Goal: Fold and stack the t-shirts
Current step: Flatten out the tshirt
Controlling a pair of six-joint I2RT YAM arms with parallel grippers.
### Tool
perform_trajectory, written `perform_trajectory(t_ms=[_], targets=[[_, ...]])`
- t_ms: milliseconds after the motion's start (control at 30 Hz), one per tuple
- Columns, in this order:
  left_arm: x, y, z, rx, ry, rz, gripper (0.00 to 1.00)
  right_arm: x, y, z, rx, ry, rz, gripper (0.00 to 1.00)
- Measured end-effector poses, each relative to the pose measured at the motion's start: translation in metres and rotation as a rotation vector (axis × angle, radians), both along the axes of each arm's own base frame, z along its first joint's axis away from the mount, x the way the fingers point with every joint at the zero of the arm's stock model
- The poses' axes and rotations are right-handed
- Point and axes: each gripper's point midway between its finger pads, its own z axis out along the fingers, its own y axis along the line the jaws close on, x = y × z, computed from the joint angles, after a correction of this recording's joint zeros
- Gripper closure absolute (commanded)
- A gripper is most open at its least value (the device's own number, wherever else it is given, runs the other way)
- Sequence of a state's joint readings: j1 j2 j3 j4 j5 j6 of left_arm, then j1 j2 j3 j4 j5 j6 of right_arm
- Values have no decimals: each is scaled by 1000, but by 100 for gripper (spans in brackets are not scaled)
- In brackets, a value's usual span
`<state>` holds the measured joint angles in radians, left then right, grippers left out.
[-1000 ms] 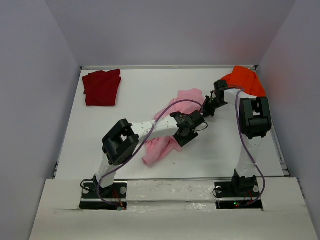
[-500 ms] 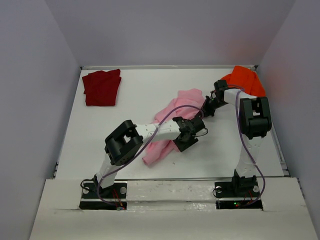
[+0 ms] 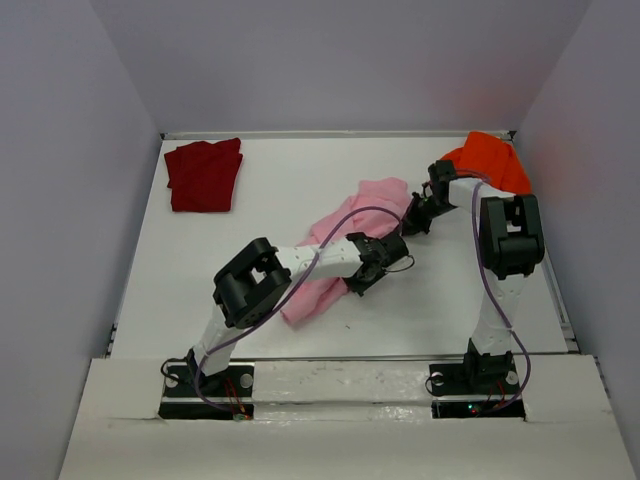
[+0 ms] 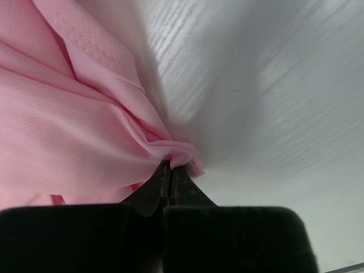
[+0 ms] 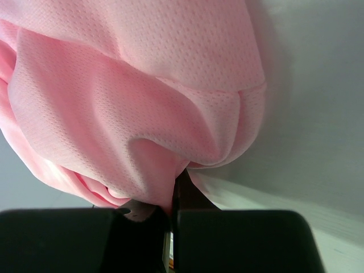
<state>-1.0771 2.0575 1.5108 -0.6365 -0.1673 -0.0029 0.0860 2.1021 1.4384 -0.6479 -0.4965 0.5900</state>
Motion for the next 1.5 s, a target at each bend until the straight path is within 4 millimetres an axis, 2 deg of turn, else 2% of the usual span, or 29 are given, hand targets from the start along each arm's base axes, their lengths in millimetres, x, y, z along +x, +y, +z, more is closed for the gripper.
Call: perform_trajectory(t_ms=[67,167,333,467,600,667,867,1067,1133,1200,1333,1433,1500], targets=[[5,4,3,13,-18,29,100,-3,-1,0,-1,3,0,100],[19,9,19,10,-27,85,99,-14,-3,-1,-7,15,3,100],[53,8,69,-78,-69,174,98,-30,-4,-1,-11,33,10,100],[60,8,111,-155,-108,235,98,-31,-5,-1,-12,33,12,100],[68,18,133,-168,-164,315,98,-37,-5,-1,-12,39,12,100],[78,27,135,-158,-190,369,98,-44,-6,-2,-16,48,13,100],[131,74,123,-93,-279,559,98,-78,-17,3,-69,89,13,100],[184,117,83,-24,-309,717,98,-119,-27,29,-114,99,4,100],[197,123,74,-19,-309,744,98,-130,-29,37,-122,95,3,100],[219,134,62,-9,-312,789,98,-142,-31,46,-127,87,3,100],[253,147,66,-31,-354,848,98,-168,-34,48,-136,108,23,100],[283,159,83,-76,-410,892,98,-199,-38,42,-143,173,42,100],[294,168,94,-92,-436,910,98,-216,-39,42,-140,192,51,100]])
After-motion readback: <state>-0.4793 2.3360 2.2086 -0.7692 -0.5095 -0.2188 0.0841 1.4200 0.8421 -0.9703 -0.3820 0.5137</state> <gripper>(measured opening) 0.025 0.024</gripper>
